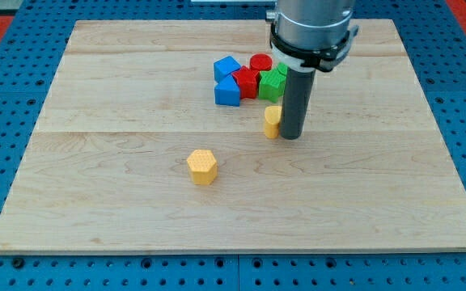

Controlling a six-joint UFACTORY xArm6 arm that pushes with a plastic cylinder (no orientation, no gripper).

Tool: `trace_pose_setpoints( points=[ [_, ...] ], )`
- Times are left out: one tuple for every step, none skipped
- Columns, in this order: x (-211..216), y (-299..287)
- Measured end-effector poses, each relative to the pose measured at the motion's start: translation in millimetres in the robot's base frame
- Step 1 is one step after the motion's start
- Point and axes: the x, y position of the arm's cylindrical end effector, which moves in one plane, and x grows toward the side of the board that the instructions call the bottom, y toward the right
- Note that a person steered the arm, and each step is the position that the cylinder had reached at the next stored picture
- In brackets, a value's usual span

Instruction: Move the yellow heart to the bottom of the green star

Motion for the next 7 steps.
trace_pose_setpoints(
  points=[
    [5, -15],
    [1, -31],
    [-10, -49],
    [-11, -60],
    [-12, -79],
    [-16, -67],
    [-36, -34]
  ],
)
